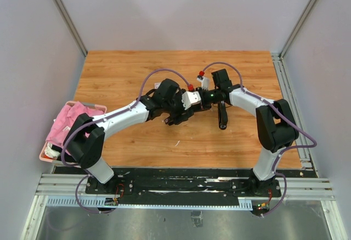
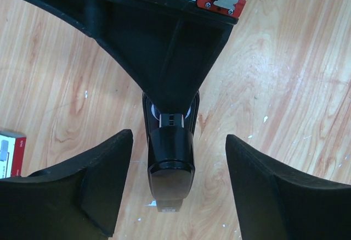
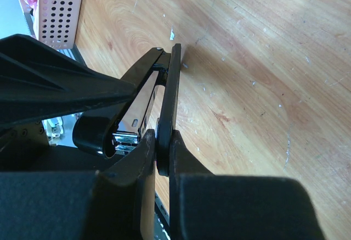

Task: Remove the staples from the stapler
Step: Unload the staple at the center of the board.

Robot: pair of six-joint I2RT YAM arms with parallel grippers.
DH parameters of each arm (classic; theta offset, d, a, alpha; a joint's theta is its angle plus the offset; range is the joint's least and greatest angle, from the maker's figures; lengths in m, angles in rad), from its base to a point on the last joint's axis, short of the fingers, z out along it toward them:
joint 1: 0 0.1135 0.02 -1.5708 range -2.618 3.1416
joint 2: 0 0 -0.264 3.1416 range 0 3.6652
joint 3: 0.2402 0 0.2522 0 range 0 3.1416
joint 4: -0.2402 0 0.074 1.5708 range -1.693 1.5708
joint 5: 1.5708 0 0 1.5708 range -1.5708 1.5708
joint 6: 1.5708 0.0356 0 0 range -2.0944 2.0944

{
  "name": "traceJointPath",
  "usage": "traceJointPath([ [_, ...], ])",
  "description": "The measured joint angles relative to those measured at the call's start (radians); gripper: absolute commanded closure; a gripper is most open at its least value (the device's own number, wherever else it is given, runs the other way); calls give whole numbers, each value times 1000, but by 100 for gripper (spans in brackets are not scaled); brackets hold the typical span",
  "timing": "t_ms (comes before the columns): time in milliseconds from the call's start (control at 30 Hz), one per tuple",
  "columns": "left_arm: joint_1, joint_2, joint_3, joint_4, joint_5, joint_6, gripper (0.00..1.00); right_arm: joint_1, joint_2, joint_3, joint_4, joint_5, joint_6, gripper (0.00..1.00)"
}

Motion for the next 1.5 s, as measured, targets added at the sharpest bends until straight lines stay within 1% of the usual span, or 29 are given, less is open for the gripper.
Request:
traceJointPath([
  [67, -1, 2, 0, -1, -1, -1, 42, 0, 0, 0, 0, 0, 0, 100],
  [167, -2, 6, 3, -2, -9, 0, 68, 0, 0, 0, 0, 1, 1, 100],
  [233, -5, 8, 8, -1, -23, 0, 79, 0, 0, 0, -2, 1, 1, 100],
  [333, -8, 10, 10, -1, -36, -5, 83, 0, 0, 0, -3, 3, 6, 100],
  [500, -13, 10, 10, 5, -56, -16, 92, -5, 0, 0, -3, 7, 6, 100],
  [633, -14, -4, -15, 45, -75, -22, 98, -16, 4, 0, -2, 4, 6, 100],
  [767, -14, -35, -73, 117, -84, -25, 100, -24, 10, -2, 3, -6, 5, 100],
  [867, -4, -56, -102, 150, -66, -33, 100, -31, 12, -6, 4, -13, 2, 100],
  [1033, 70, -101, -119, 155, 35, -52, 100, -80, 38, -7, 23, -17, 0, 100],
  [1200, 116, -127, -151, 178, 109, -57, 100, -90, 50, -7, 36, -27, 7, 100],
  [1500, 138, -193, -230, 231, 115, -52, 100, -90, 54, -7, 40, -31, 6, 100],
])
